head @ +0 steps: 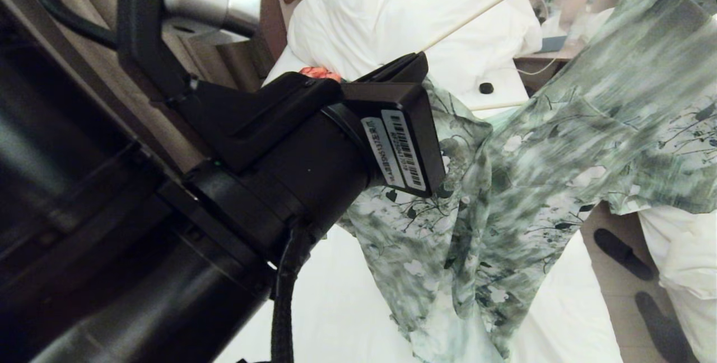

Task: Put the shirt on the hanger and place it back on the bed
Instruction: Take the clothes hanger out of the clothes

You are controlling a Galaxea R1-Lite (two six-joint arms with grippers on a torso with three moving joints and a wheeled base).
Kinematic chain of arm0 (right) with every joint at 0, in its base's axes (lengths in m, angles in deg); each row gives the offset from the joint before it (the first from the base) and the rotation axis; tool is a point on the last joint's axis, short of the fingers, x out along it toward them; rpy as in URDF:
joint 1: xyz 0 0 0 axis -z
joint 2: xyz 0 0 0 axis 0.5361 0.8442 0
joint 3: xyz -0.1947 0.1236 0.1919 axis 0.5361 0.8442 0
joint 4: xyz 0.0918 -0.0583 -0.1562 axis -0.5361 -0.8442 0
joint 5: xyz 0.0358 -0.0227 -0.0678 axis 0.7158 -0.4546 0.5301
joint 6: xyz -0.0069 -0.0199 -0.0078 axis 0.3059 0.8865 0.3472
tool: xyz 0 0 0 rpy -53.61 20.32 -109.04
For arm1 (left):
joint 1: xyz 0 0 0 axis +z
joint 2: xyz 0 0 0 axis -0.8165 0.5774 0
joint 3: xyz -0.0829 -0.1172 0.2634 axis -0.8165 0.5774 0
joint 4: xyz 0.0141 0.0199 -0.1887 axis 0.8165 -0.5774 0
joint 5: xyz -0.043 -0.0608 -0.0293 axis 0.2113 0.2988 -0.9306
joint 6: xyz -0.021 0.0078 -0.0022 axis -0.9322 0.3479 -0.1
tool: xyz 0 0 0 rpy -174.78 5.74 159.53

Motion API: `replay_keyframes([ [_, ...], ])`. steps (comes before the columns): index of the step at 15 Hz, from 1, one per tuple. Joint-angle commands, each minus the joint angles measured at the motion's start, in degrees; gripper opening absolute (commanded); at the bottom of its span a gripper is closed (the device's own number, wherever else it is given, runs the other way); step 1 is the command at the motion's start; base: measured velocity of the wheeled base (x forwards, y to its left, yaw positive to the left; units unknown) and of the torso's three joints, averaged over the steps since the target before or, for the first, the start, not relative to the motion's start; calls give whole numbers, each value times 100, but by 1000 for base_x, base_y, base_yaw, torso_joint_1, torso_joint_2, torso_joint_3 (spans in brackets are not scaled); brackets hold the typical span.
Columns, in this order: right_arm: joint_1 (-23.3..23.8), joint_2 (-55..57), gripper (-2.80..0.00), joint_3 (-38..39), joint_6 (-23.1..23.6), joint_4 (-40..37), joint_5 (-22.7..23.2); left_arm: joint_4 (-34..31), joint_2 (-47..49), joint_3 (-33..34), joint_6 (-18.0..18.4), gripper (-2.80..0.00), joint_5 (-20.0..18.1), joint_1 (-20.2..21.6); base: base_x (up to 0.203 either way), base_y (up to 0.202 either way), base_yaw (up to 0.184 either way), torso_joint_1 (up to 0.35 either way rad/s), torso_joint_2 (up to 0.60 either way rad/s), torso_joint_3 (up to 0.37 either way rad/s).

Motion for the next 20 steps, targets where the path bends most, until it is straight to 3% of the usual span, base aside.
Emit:
replay_keyframes([
  [1, 8, -61, -280, -1, -96, -5, 22, 22, 57, -72, -12, -280, 32, 4, 0, 0, 0, 0, 0, 0],
  [5, 226, -77, -280, 50, -97, 9, -30, -330, 31, -170, -63, -280, 98, -43, 0, 0, 0, 0, 0, 0],
  [9, 382, -35, -280, 400, -107, 905, -43, -575, 181, -214, -108, -280, 223, -110, 0, 0, 0, 0, 0, 0],
  [12, 472, 8, -280, 430, -107, 918, -38, -697, 384, -277, -269, -280, 217, 9, 0, 0, 0, 0, 0, 0],
  [13, 472, 8, -280, 438, -107, 918, -30, -692, 466, -314, -311, 0, 214, 69, 0, 0, 0, 0, 0, 0],
  [16, 400, 17, -280, 482, -125, 918, -11, -690, 566, -451, -516, 0, 214, 146, 0, 0, 0, 0, 0, 0],
  [20, 208, 8, -280, 474, -249, 953, -12, -655, 575, -486, -531, 0, 196, 224, 0, 0, 0, 0, 0, 0],
])
